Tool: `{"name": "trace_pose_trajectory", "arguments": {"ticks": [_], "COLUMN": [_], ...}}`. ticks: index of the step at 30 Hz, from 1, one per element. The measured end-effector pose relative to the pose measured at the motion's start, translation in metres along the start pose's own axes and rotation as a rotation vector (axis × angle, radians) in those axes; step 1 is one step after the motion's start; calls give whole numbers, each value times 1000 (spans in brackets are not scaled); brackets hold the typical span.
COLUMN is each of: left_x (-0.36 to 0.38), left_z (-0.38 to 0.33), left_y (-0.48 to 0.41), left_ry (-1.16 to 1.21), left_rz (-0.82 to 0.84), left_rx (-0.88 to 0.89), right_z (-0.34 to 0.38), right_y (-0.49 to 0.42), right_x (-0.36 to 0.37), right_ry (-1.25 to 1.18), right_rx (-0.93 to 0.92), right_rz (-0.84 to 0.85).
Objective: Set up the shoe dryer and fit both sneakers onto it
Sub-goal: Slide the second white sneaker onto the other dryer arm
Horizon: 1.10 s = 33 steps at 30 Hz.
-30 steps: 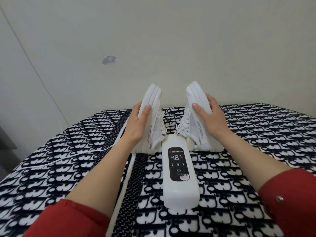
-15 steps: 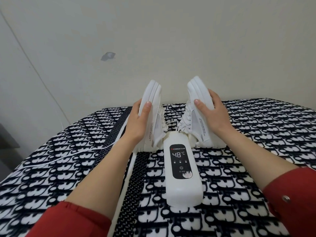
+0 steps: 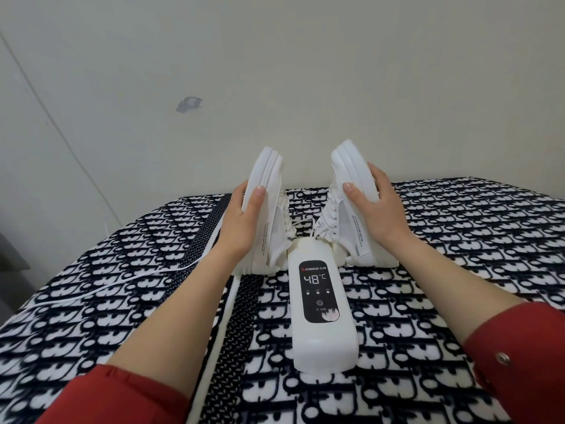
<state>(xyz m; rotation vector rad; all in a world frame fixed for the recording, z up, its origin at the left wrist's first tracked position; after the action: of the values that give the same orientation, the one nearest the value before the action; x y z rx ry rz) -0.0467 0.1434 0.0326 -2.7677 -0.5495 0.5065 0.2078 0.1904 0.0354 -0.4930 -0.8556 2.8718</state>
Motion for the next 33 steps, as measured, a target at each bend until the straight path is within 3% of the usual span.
{"name": "trace_pose_trajectory", "arguments": {"ticks": [10, 33], "left_x": [1, 0], "left_z": [-1, -8], "left_y": [-1, 5], "left_ry": [-2, -43], "left_rz": [-2, -6], "left_rx": [1, -8], "right_z": [-3, 5], "right_y": [22, -10], "right_x": [-2, 2], "right_ry": [-23, 49], "right_rx": [-49, 55], "right_rz": [-41, 57]}}
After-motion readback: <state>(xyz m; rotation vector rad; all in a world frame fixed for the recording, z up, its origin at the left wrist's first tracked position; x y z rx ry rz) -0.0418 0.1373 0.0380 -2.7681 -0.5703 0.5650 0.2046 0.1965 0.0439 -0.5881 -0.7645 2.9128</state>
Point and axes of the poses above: each hand's wrist, its own y-axis away from the middle knuckle, its own x-axis out of the palm, z = x × y, the point moved 1 cm from there along -y, towards the middle knuckle, and after that the axes turned 4 degrees about -x, right-handed, at the moved point
